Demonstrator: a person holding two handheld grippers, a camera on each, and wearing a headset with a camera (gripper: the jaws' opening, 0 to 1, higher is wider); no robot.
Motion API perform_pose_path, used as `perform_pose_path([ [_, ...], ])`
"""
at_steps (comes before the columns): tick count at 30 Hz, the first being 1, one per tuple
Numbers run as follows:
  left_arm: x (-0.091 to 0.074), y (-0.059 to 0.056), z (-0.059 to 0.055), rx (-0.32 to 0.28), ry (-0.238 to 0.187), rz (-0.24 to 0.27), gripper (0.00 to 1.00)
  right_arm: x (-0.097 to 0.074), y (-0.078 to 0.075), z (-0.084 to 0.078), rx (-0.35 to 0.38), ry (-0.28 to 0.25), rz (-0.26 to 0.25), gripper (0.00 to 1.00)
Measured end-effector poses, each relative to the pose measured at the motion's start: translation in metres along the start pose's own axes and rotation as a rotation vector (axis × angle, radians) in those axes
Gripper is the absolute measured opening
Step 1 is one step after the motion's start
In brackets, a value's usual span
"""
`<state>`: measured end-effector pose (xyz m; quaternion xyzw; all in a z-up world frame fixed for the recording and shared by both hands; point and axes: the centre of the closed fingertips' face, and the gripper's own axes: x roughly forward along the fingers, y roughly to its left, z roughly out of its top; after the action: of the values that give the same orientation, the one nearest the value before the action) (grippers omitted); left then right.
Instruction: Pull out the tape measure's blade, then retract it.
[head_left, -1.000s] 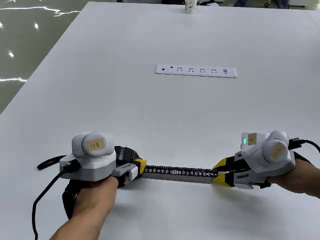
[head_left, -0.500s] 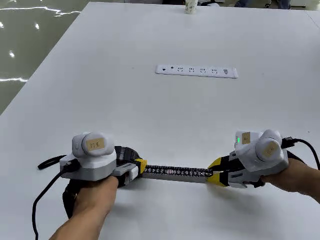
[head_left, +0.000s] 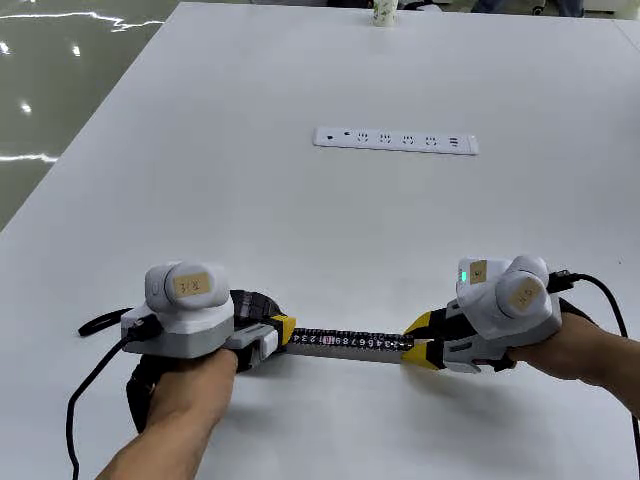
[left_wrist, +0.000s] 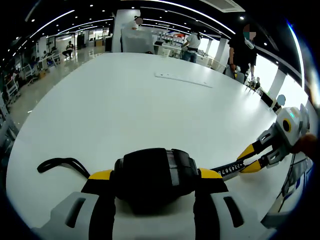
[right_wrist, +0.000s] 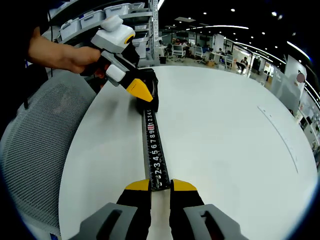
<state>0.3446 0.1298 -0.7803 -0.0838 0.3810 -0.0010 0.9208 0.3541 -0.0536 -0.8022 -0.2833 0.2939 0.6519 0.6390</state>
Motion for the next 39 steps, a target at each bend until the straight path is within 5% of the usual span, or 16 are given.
perform_pose_path([
  [39,0.001,0.000,0.001,-0.007,0.003,-0.009,0.59,0.031,0.004,0.035,-0.002,-0.036,0.024,0.10],
])
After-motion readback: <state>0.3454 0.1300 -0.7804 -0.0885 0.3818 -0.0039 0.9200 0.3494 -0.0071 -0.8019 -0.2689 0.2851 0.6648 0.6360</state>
